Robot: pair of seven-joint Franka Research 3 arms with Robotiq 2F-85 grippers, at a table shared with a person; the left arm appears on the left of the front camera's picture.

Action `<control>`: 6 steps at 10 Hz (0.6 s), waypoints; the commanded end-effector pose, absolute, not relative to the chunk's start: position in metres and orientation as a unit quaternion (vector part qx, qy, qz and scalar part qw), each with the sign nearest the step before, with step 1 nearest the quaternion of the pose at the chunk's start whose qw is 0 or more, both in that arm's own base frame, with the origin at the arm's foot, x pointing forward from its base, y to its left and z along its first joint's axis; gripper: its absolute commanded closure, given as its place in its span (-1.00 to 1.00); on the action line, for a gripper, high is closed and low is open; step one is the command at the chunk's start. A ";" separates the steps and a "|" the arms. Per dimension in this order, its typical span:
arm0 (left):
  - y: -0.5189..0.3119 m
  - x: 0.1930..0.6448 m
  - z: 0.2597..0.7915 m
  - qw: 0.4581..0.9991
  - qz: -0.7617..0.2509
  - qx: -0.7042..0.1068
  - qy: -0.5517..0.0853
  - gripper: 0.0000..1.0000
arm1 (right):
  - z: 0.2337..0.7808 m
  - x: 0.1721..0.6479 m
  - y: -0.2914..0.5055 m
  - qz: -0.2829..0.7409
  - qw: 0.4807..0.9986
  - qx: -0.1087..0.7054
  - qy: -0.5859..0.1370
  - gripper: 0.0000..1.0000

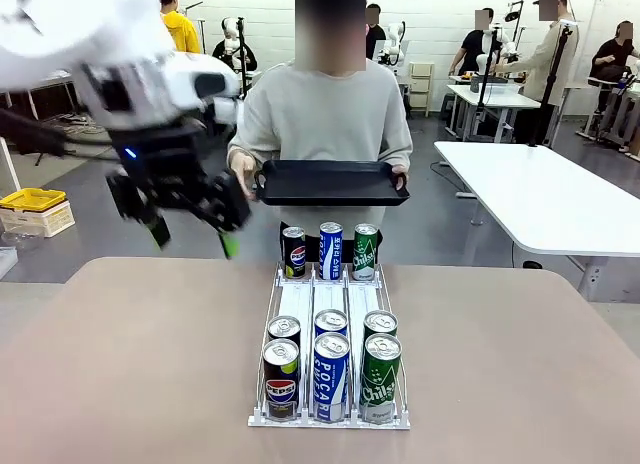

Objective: Retrieve and hand over the desired beverage to the person.
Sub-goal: Pick up a can of the same type that the person held from the Automatic Can Dispenser.

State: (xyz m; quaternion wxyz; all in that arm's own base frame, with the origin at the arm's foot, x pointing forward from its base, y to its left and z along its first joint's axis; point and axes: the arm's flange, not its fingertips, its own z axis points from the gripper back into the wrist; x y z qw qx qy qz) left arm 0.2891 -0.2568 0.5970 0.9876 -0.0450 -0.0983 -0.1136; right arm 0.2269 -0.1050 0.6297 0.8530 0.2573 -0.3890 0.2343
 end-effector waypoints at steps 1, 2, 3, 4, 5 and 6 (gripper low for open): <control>-0.287 0.301 0.560 0.995 0.022 -0.049 -0.086 -1.00 | 0.629 0.228 -0.106 0.239 0.850 0.265 -0.388 -1.00; -0.300 0.306 0.536 0.995 0.049 -0.051 -0.067 -1.00 | 0.629 0.228 -0.106 0.239 0.850 0.265 -0.388 -1.00; -0.315 0.315 0.511 0.992 0.086 -0.062 -0.063 -1.00 | 0.629 0.228 -0.106 0.239 0.850 0.265 -0.388 -1.00; -0.324 0.320 0.495 0.993 0.084 -0.066 -0.054 -1.00 | 0.629 0.228 -0.106 0.239 0.850 0.265 -0.388 -1.00; -0.331 0.324 0.482 0.994 0.080 -0.064 -0.043 -1.00 | 0.629 0.228 -0.106 0.239 0.850 0.265 -0.388 -1.00; -0.336 0.328 0.470 0.995 0.080 -0.054 -0.034 -1.00 | 0.629 0.228 -0.106 0.239 0.850 0.265 -0.388 -1.00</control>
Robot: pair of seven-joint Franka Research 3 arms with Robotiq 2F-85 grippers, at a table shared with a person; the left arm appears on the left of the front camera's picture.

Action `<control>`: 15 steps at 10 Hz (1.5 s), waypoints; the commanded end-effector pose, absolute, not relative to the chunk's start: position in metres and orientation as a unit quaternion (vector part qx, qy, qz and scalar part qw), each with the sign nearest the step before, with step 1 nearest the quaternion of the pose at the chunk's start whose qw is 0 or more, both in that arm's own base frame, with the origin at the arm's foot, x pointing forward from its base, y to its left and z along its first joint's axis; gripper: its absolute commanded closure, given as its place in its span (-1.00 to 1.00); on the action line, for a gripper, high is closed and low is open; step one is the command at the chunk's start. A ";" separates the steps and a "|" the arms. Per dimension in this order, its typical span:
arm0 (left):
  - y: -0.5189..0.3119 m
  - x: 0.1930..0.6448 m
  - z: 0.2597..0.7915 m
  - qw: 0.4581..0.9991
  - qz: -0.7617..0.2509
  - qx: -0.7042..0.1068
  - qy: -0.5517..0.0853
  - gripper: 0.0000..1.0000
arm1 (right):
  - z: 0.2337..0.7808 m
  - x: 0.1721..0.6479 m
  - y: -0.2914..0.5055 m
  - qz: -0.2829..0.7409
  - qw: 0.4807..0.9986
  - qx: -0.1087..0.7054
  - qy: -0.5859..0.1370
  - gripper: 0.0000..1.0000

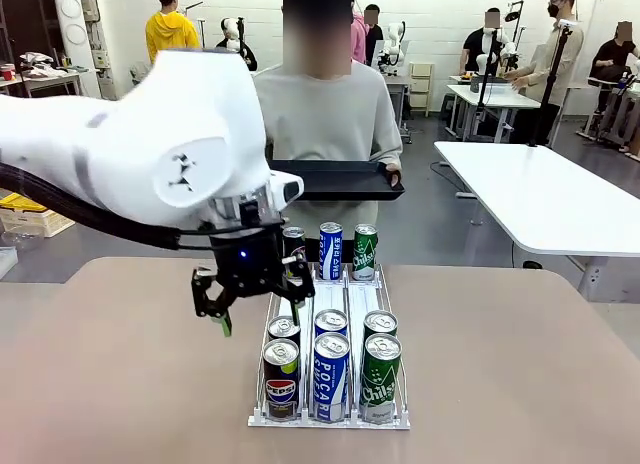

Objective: Retrieve and hand over the desired beverage to the person.
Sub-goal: Pick up a can of the same type that the person held from the Automatic Can Dispenser.

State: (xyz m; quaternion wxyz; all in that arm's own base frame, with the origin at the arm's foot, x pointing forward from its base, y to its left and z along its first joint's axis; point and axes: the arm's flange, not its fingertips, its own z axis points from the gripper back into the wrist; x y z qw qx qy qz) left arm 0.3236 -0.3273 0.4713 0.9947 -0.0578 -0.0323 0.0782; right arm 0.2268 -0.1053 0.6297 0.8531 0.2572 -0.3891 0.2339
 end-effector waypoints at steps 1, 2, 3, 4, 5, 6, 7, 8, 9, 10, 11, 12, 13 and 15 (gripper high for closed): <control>-0.338 0.330 0.462 0.995 0.079 -0.046 -0.027 -1.00 | 0.629 0.228 -0.106 0.239 0.850 0.265 -0.388 -1.00; -0.337 0.330 0.465 0.996 0.077 -0.039 -0.035 -1.00 | 0.629 0.228 -0.106 0.239 0.850 0.265 -0.388 -1.00; -0.334 0.327 0.473 0.996 0.071 -0.041 -0.042 -1.00 | 0.629 0.228 -0.106 0.239 0.850 0.265 -0.388 -1.00; -0.332 0.330 0.455 0.996 0.070 -0.049 -0.020 -1.00 | 0.629 0.228 -0.106 0.239 0.850 0.265 -0.388 -1.00; -0.332 0.330 0.455 0.996 0.070 -0.049 -0.020 -1.00 | 0.629 0.228 -0.106 0.239 0.850 0.265 -0.388 -1.00; -0.332 0.330 0.455 0.996 0.070 -0.049 -0.020 -1.00 | 0.629 0.228 -0.106 0.239 0.850 0.265 -0.388 -1.00; -0.332 0.330 0.455 0.996 0.070 -0.049 -0.020 -1.00 | 0.629 0.228 -0.106 0.239 0.850 0.265 -0.388 -1.00; -0.332 0.330 0.455 0.996 0.070 -0.049 -0.020 -1.00 | 0.629 0.228 -0.106 0.239 0.850 0.265 -0.388 -1.00; -0.332 0.330 0.455 0.996 0.070 -0.049 -0.020 -1.00 | 0.629 0.228 -0.106 0.239 0.850 0.265 -0.388 -1.00; -0.332 0.332 0.455 0.997 0.066 -0.047 -0.021 -1.00 | 0.629 0.228 -0.106 0.239 0.850 0.265 -0.388 -1.00; -0.335 0.325 0.450 0.997 0.019 -0.009 -0.068 -1.00 | 0.629 0.228 -0.106 0.239 0.850 0.265 -0.388 -1.00; -0.337 0.317 0.451 0.996 -0.029 -0.010 -0.082 -1.00 | 0.629 0.228 -0.106 0.239 0.850 0.265 -0.388 -1.00; -0.340 0.312 0.449 0.994 -0.059 -0.004 -0.094 -1.00 | 0.629 0.228 -0.106 0.239 0.850 0.265 -0.388 -1.00; -0.344 0.311 0.439 0.990 -0.095 0.011 -0.102 -1.00 | 0.629 0.228 -0.106 0.239 0.850 0.265 -0.388 -1.00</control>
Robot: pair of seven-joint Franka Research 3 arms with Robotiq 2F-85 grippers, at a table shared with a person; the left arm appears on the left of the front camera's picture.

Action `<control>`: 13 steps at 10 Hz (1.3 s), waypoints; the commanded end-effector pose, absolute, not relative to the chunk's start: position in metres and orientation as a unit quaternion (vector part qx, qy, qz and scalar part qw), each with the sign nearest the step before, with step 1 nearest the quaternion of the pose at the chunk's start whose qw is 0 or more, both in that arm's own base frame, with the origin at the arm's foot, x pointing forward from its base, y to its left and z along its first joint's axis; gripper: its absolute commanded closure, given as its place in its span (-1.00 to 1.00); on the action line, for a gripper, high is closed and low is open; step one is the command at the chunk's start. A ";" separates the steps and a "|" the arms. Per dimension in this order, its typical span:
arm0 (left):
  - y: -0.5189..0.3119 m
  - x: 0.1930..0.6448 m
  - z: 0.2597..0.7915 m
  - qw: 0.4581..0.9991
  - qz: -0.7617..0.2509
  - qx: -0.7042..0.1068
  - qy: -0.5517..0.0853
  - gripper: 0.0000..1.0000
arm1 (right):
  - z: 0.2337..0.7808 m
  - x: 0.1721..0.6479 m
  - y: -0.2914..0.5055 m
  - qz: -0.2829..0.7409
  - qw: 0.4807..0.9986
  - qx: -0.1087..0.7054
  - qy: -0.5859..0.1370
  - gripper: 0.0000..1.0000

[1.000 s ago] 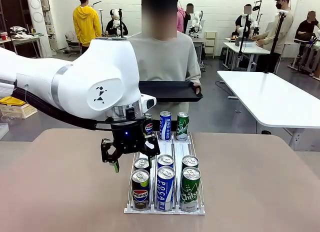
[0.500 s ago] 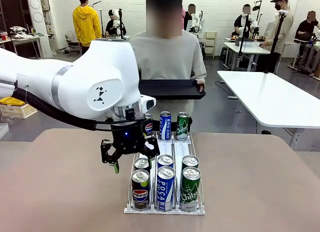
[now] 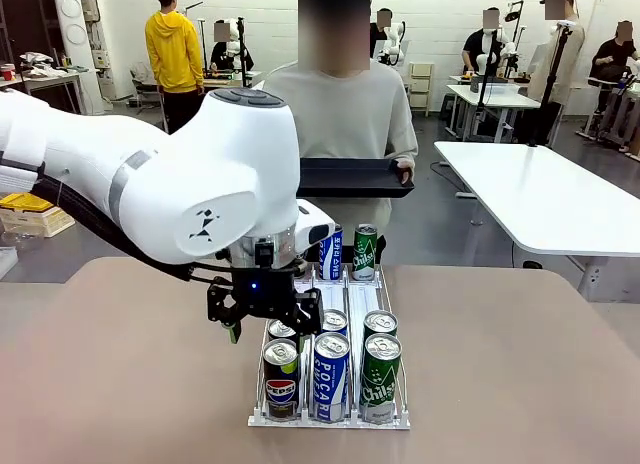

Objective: Retrieve and hand over the desired beverage to the person.
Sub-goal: Pick up a can of the same type that the person held from the Automatic Can Dispenser.

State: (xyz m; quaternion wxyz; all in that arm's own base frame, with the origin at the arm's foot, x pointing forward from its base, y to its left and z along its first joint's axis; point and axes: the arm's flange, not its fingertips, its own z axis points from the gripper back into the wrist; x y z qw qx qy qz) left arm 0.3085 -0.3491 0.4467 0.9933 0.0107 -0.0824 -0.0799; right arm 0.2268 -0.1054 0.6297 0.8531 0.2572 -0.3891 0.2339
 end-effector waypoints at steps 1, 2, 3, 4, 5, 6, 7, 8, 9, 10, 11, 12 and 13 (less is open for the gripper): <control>-0.346 0.311 0.436 0.990 -0.100 0.006 -0.103 -1.00 | 0.629 0.228 -0.106 0.239 0.850 0.265 -0.388 -1.00; -0.346 0.313 0.434 0.990 -0.096 -0.001 -0.102 -1.00 | 0.629 0.228 -0.106 0.239 0.850 0.265 -0.388 -1.00; -0.346 0.318 0.431 0.992 -0.085 -0.005 -0.097 -1.00 | 0.629 0.228 -0.106 0.239 0.850 0.265 -0.388 -1.00; -0.345 0.323 0.430 0.994 -0.070 -0.017 -0.086 -1.00 | 0.629 0.228 -0.106 0.239 0.850 0.265 -0.388 -1.00; -0.346 0.327 0.429 0.996 -0.052 -0.027 -0.069 -1.00 | 0.629 0.228 -0.106 0.239 0.850 0.265 -0.388 -1.00; -0.348 0.329 0.427 0.998 -0.030 -0.028 -0.057 -1.00 | 0.629 0.228 -0.106 0.239 0.850 0.265 -0.388 -1.00; -0.349 0.330 0.426 0.998 -0.015 -0.030 -0.050 -1.00 | 0.629 0.228 -0.106 0.239 0.850 0.265 -0.388 -1.00; -0.349 0.332 0.425 0.998 -0.010 -0.036 -0.045 -1.00 | 0.629 0.228 -0.106 0.239 0.850 0.265 -0.388 -1.00; -0.348 0.332 0.425 0.998 -0.007 -0.038 -0.044 -1.00 | 0.629 0.228 -0.106 0.239 0.850 0.265 -0.388 -1.00; -0.347 0.333 0.424 0.998 -0.005 -0.037 -0.043 -1.00 | 0.629 0.228 -0.106 0.239 0.850 0.265 -0.388 -1.00; -0.346 0.333 0.422 0.998 -0.001 -0.033 -0.044 -1.00 | 0.629 0.228 -0.106 0.239 0.850 0.265 -0.388 -1.00; -0.345 0.334 0.420 0.999 0.007 -0.029 -0.045 -1.00 | 0.629 0.228 -0.106 0.239 0.850 0.265 -0.388 -1.00; -0.344 0.336 0.419 0.999 0.011 -0.028 -0.045 -1.00 | 0.629 0.228 -0.106 0.239 0.850 0.265 -0.388 -1.00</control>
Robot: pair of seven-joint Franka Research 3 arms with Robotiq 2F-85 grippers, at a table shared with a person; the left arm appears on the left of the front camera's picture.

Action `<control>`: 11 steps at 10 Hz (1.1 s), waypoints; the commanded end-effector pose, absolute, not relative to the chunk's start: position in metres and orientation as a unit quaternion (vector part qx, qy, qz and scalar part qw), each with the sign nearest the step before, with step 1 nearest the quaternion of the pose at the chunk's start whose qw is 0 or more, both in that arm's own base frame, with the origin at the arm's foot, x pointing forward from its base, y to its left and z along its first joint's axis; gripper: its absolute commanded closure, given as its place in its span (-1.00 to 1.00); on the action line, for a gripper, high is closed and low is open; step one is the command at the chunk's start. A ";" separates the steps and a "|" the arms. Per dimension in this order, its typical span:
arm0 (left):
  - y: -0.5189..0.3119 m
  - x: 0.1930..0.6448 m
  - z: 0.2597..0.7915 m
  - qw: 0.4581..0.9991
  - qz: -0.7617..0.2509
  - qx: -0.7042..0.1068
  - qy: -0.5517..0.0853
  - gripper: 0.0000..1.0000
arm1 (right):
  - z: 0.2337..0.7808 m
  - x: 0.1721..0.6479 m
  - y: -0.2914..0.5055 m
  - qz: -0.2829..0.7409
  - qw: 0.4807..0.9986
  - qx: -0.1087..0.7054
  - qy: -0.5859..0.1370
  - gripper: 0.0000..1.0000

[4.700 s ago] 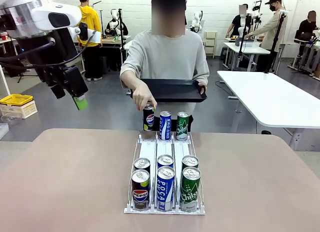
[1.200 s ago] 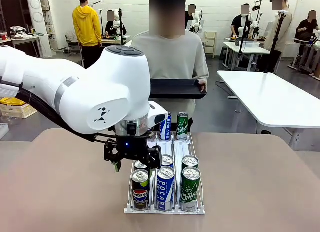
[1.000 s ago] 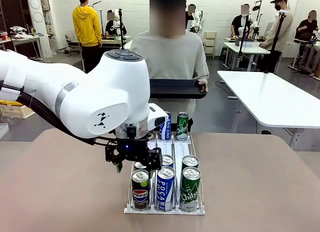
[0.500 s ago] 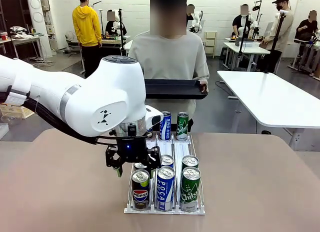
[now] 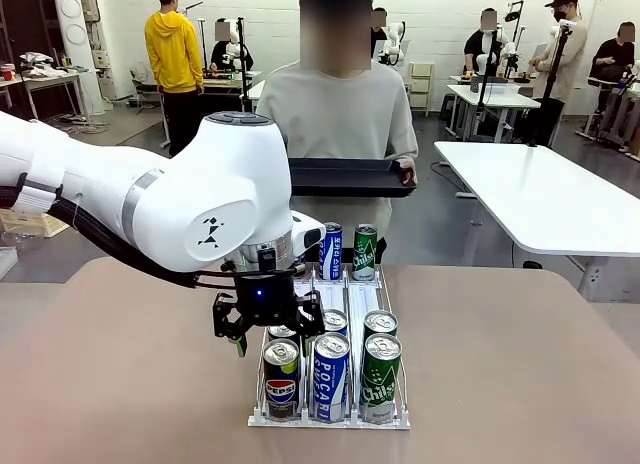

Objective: Retrieve and hand over the desired beverage to the person.
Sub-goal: Pick up a can of the same type that the person held from the Automatic Can Dispenser.

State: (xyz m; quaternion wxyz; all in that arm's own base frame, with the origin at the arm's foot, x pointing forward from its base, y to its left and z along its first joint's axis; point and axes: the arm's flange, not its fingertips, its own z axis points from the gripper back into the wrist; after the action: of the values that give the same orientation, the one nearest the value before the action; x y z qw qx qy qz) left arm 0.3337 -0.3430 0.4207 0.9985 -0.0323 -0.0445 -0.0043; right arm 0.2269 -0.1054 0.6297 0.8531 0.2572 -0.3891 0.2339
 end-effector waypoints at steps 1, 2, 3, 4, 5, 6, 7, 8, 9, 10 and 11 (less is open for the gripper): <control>-0.344 0.338 0.417 0.999 0.015 -0.027 -0.045 -1.00 | 0.629 0.228 -0.106 0.239 0.850 0.265 -0.388 -1.00; -0.344 0.340 0.415 0.998 0.019 -0.025 -0.045 -1.00 | 0.629 0.228 -0.106 0.239 0.850 0.265 -0.388 -1.00; -0.343 0.343 0.413 0.998 0.023 -0.026 -0.043 -1.00 | 0.629 0.228 -0.106 0.239 0.850 0.265 -0.388 -1.00; -0.342 0.345 0.410 0.998 0.026 -0.028 -0.041 -1.00 | 0.629 0.228 -0.106 0.239 0.850 0.265 -0.388 -1.00; -0.342 0.347 0.409 0.998 0.029 -0.027 -0.040 -1.00 | 0.629 0.228 -0.106 0.239 0.850 0.265 -0.388 -1.00; -0.341 0.349 0.407 0.998 0.030 -0.028 -0.039 -1.00 | 0.629 0.228 -0.106 0.239 0.850 0.265 -0.388 -1.00; -0.342 0.351 0.406 0.998 0.031 -0.030 -0.037 -1.00 | 0.629 0.228 -0.106 0.239 0.850 0.265 -0.388 -1.00; -0.343 0.352 0.406 0.998 0.031 -0.030 -0.035 -1.00 | 0.629 0.228 -0.106 0.239 0.850 0.265 -0.388 -1.00; -0.343 0.353 0.405 0.999 0.029 -0.030 -0.032 -1.00 | 0.629 0.228 -0.106 0.239 0.850 0.265 -0.388 -1.00; -0.342 0.352 0.404 0.999 0.024 -0.030 -0.029 -1.00 | 0.629 0.228 -0.106 0.239 0.850 0.265 -0.388 -1.00; -0.342 0.352 0.403 0.999 0.020 -0.031 -0.026 -1.00 | 0.629 0.228 -0.106 0.239 0.850 0.265 -0.388 -1.00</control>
State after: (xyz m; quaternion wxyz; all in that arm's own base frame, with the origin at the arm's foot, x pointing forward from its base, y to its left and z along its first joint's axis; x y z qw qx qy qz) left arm 0.3496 -0.3388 0.4032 0.9991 -0.0313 -0.0217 0.0177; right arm 0.2269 -0.1054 0.6297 0.8531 0.2572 -0.3891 0.2339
